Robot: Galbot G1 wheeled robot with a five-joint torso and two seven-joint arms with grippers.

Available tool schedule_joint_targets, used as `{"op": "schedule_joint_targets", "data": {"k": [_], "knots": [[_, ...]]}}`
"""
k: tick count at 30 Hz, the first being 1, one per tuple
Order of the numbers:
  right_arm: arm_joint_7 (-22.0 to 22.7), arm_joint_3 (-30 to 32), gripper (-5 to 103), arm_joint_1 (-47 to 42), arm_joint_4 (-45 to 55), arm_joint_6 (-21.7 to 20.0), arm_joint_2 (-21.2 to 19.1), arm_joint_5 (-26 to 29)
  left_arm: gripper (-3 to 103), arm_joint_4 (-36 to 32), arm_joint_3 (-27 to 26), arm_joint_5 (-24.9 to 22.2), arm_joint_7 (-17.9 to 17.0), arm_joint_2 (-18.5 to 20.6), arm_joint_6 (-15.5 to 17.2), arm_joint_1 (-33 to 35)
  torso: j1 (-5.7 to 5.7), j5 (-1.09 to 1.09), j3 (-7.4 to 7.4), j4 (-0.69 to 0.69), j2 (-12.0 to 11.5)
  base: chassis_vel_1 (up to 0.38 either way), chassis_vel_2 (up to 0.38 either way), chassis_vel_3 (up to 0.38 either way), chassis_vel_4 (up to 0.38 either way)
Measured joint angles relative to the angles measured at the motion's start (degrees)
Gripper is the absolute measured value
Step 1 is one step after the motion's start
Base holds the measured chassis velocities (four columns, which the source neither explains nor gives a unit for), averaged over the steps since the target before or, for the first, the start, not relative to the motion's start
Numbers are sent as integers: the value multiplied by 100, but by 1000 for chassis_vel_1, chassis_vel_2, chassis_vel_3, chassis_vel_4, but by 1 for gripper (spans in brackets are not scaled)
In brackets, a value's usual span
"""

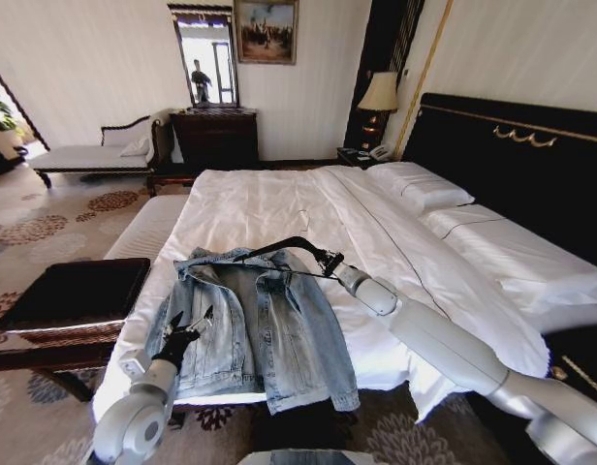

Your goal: Pick up the clothes from the bed and hang them on the clothes hanger.

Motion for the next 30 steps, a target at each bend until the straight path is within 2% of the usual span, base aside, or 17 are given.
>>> {"op": "schedule_joint_targets", "data": {"k": [8, 15, 18, 22, 25, 30], "knots": [[49, 46, 22, -78, -12, 42, 68, -182, 98, -48, -14, 77, 33, -86, -28, 101, 0, 0, 0, 0, 0, 140, 149, -143, -156], [105, 47, 22, -82, 116, 94, 87, -157, 98, -45, -68, 109, 78, -149, -62, 198, 0, -4, 0, 6, 0, 199, 212, -180, -186], [165, 51, 22, -100, 131, 117, 87, -129, 98, -47, -81, 109, 81, -153, -65, 200, -1, -5, -1, 4, 2, 76, 66, -52, -52], [237, 53, 22, -148, 161, 80, 67, 101, 98, -44, -55, 110, 84, -165, -68, 199, -1, 1, 0, 0, 1, 14, 10, -6, 0], [396, 59, 22, -211, 188, 4, 82, 520, 98, -17, 1, 152, 87, -195, -74, 199, 1, 3, 1, -3, 1, -78, -46, 29, 13], [456, 69, 22, -227, 167, -30, 102, 643, 98, -29, 31, 184, 87, -200, -95, 206, 1, 0, 1, 0, 1, -36, -23, 23, 4]]}}
